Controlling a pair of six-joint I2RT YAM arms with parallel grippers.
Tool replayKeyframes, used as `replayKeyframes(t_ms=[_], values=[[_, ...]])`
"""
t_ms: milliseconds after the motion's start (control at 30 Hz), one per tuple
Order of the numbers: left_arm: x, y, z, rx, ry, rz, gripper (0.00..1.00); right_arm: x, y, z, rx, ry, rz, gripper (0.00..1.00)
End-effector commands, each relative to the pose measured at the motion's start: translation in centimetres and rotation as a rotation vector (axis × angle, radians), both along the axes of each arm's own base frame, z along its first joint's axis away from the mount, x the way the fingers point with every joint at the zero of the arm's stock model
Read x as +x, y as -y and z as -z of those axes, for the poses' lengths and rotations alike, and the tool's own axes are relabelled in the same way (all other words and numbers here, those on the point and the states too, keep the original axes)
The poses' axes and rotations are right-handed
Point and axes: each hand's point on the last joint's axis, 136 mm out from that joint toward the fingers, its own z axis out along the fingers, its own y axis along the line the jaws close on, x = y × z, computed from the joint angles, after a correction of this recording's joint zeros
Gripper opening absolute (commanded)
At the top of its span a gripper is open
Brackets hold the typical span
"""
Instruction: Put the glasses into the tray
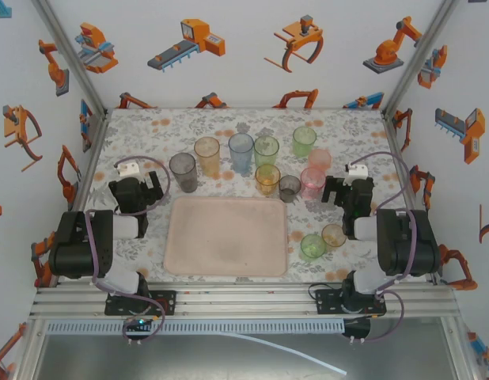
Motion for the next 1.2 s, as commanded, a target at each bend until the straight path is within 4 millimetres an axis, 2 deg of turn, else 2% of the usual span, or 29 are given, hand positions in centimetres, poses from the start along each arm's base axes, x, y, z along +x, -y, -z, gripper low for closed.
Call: replayKeyframes(t_ms=[0,1067,1167], values=[[0.50,-0.05,-0.59,0.018,0.012,-0.002,0.97,0.73,0.09,-1.30,-0.014,0.047,-0.007,0.99],[0.49,-0.06,-0.66,0.018,0.014,-0.002,0.97,0.73,0.05,-1.37,-0.015,0.049,-0.008,0.99],[0.45,-0.06,-0.69,0.019,0.015,-0.001,0.97,0.84,0.75,-1.25,-0.012,0.042,0.034,0.99]])
